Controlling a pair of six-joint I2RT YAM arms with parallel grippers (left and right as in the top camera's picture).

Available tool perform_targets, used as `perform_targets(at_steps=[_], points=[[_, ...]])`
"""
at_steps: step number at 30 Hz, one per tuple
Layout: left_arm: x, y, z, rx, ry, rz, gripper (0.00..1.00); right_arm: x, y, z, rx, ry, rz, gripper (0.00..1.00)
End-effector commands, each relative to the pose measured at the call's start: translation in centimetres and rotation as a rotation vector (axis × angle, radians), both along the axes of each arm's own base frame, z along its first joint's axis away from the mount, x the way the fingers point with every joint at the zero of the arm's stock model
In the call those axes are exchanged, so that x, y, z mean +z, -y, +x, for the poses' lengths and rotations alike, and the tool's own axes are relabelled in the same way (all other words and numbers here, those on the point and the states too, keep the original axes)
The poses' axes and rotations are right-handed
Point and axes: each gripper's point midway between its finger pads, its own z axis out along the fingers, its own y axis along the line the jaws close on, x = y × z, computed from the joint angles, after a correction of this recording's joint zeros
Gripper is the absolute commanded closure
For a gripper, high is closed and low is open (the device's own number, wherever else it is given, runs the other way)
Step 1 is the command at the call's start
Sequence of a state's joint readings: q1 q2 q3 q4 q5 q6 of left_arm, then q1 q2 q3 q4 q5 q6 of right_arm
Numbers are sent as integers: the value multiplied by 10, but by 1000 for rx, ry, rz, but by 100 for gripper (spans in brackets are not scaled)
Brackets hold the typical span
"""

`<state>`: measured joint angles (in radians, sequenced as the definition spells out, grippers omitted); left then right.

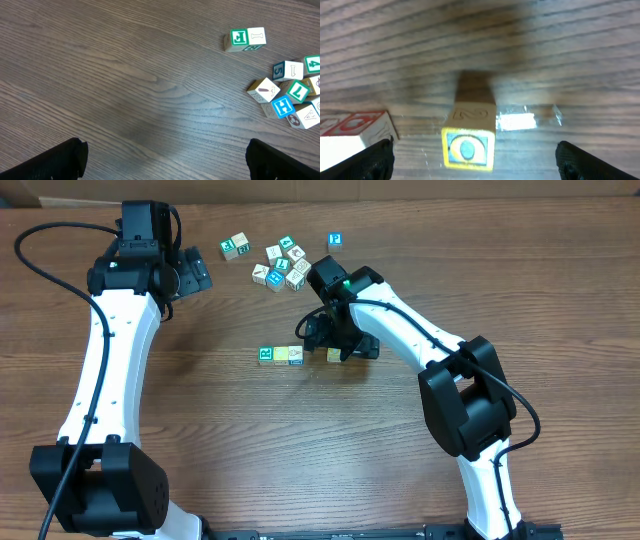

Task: Form a horizontal line
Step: 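Open the right gripper and lift off the 2 block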

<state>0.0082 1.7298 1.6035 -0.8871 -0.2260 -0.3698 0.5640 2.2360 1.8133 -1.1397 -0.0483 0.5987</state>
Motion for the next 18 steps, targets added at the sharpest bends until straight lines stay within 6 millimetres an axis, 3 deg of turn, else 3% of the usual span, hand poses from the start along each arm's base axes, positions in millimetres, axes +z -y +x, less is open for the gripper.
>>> perform_targets(at_steps=[1, 5, 18], points=[[0, -2, 1, 4, 0, 16, 0, 27, -8, 19, -9, 67, 40, 0], [0, -2, 1, 4, -1, 16, 0, 39, -2, 27, -24, 84, 49, 0], [0, -2, 1, 3, 0, 16, 0, 32, 29, 28, -84, 33, 16, 0]])
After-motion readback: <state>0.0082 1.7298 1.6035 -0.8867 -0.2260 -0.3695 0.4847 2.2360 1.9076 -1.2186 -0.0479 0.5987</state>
